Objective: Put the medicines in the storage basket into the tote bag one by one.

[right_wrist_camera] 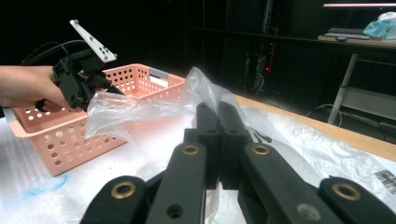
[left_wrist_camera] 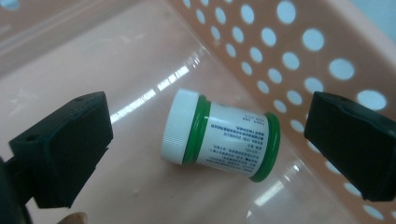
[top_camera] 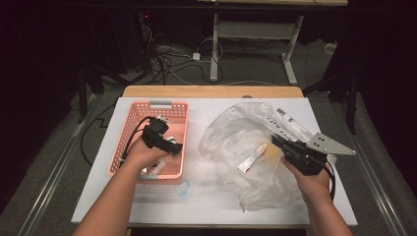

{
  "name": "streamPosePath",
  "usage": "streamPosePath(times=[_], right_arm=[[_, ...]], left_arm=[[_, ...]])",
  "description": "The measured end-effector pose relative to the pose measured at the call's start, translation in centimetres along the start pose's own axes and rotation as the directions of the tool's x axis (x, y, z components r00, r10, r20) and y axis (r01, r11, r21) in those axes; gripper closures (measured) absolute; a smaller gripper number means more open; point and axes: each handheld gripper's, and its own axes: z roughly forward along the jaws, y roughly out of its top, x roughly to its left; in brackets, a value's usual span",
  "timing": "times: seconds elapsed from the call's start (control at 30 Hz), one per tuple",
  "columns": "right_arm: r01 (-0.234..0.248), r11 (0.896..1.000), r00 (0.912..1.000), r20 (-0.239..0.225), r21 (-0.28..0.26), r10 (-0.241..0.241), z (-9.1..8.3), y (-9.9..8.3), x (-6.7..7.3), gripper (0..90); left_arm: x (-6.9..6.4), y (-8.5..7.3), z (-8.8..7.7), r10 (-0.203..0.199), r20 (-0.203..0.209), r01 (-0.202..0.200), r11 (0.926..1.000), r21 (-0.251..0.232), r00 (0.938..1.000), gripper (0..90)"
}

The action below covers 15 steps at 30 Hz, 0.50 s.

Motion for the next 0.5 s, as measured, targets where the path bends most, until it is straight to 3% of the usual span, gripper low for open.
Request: streamPosePath(times=[0.2, 0.5], right_arm=[[0.002, 1.0, 1.0, 0.0, -0.006, -0.002, 0.0, 0.0, -0.1, 90.0], [-0.007, 1.0, 1.0, -0.005, 0.0, 0.007, 0.0, -0.1, -0.1, 90.0]], left_arm=[[-0.2, 0.0, 0.8, 0.022, 0.007, -0.022, 0.9976, 0.066, 0.9997, 6.8], [-0.2, 0.0, 1.3, 0.037, 0.018, -0.039, 0.9925, 0.116, 0.9991, 17.3]])
